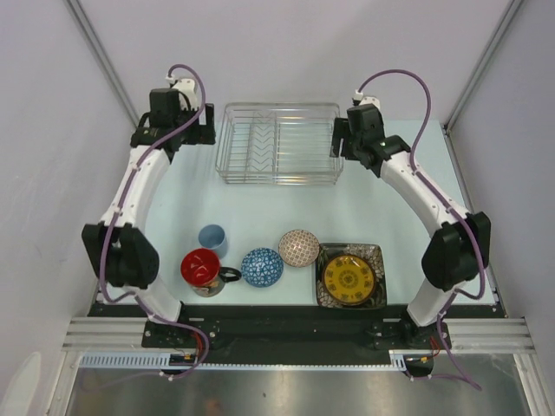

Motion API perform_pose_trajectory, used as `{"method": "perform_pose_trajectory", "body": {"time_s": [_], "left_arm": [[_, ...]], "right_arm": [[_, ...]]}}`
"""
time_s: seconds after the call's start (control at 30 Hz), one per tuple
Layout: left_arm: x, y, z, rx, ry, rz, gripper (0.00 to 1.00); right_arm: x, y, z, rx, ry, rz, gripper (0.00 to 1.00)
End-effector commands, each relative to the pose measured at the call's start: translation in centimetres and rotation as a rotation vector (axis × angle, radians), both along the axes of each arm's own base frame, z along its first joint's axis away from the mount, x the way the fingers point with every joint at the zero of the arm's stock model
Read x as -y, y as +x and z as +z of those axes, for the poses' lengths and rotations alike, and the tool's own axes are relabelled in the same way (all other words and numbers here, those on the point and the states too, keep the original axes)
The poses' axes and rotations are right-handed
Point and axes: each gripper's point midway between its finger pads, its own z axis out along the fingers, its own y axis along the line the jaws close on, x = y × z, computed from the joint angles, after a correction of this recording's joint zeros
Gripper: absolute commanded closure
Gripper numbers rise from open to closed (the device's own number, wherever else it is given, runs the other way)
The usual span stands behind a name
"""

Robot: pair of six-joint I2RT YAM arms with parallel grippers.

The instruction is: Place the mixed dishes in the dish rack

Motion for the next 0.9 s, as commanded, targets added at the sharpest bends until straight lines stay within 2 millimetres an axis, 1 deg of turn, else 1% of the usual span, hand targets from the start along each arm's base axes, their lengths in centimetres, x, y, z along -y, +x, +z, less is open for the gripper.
{"method": "perform_pose_trajectory", "body": {"time_s": [0.0, 0.03, 0.07, 0.1, 0.13, 0.17, 0.2, 0.23, 0.27, 0.33, 0.37, 0.4, 0.43, 0.47, 0.5, 0.53, 0.57, 0.6, 0.67, 0.7, 0.73, 0.8, 0.83, 0.87], "left_arm": [[0.7, 4.3, -0.2, 0.049, 0.001, 0.002, 0.0], [0.8, 5.5, -1.5, 0.028, 0.022, -0.012, 0.0], [1.2, 6.0, -2.5, 0.003, 0.017, -0.024, 0.0], [1.4, 6.5, -3.1, -0.012, 0.016, -0.031, 0.0], [1.6, 7.2, -2.8, -0.004, 0.011, -0.036, 0.0], [1.8, 7.8, -4.7, -0.041, 0.013, -0.04, 0.0], [2.1, 8.1, -5.1, -0.047, 0.007, -0.051, 0.0], [2.1, 8.5, -5.3, -0.046, 0.011, -0.053, 0.0], [2.4, 8.9, -6.1, -0.051, 0.014, -0.056, 0.0], [2.2, 9.1, -7.1, -0.061, 0.032, -0.05, 0.0], [2.3, 9.3, -7.5, -0.062, 0.034, -0.049, 0.0], [2.2, 9.3, -8.1, -0.069, 0.039, -0.048, 0.0], [1.8, 9.0, -9.1, -0.088, 0.055, -0.042, 0.0], [1.9, 9.0, -9.5, -0.084, 0.064, -0.043, 0.0], [1.7, 8.6, -10.5, -0.101, 0.077, -0.044, 0.0], [1.2, 8.5, -11.1, -0.107, 0.115, -0.032, 0.0], [1.3, 8.4, -11.4, -0.102, 0.131, -0.036, 0.0], [1.1, 8.0, -12.5, -0.123, 0.148, -0.038, 0.0], [0.8, 7.8, -13.1, -0.122, 0.185, -0.034, 0.0], [0.6, 7.3, -14.2, -0.143, 0.198, -0.036, 0.0], [0.5, 7.2, -14.4, -0.145, 0.211, -0.039, 0.0], [0.3, 6.9, -15.3, -0.158, 0.227, -0.035, 0.0], [0.2, 6.8, -15.4, -0.159, 0.235, -0.035, 0.0], [0.1, 6.8, -15.5, -0.161, 0.24, -0.033, 0.0]], "right_arm": [[1.2, 4.5, 0.6, 0.061, 0.019, -0.065, 0.2], [1.2, 5.1, 0.1, 0.053, 0.015, -0.065, 0.2], [1.0, 5.6, 0.3, 0.059, 0.014, -0.06, 0.2], [0.9, 5.9, -0.2, 0.049, 0.01, -0.06, 0.19], [0.7, 6.4, -1.6, 0.021, -0.001, -0.055, 0.18], [0.4, 6.9, -1.4, 0.025, 0.009, -0.049, 0.18], [0.4, 7.2, -2.1, 0.011, 0.008, -0.046, 0.18], [0.1, 7.5, -3.3, -0.011, 0.008, -0.042, 0.18], [-0.2, 7.8, -3.3, -0.01, 0.016, -0.038, 0.18], [-0.3, 8.2, -4.2, -0.034, 0.024, -0.035, 0.17], [-0.3, 8.3, -5.2, -0.053, 0.023, -0.037, 0.18], [-0.4, 8.4, -5.5, -0.058, 0.023, -0.035, 0.18], [-0.3, 8.5, -5.9, -0.068, 0.024, -0.035, 0.18], [-0.4, 8.5, -6.6, -0.079, 0.021, -0.031, 0.17], [-0.3, 8.5, -7.1, -0.09, 0.016, -0.034, 0.18], [0.0, 8.5, -7.5, -0.096, 0.014, -0.04, 0.18], [0.1, 8.5, -7.9, -0.103, 0.009, -0.04, 0.18], [0.2, 8.5, -8.6, -0.116, 0.002, -0.044, 0.18], [1.1, 8.5, -9.6, -0.137, -0.003, -0.061, 0.18], [1.5, 8.5, -10.2, -0.147, -0.007, -0.067, 0.18], [1.7, 8.2, -10.9, -0.161, -0.01, -0.072, 0.18], [2.8, 8.2, -11.8, -0.179, -0.017, -0.089, 0.18], [3.0, 8.1, -12.1, -0.185, -0.015, -0.094, 0.18], [3.8, 7.8, -12.7, -0.201, -0.02, -0.106, 0.18]]}}
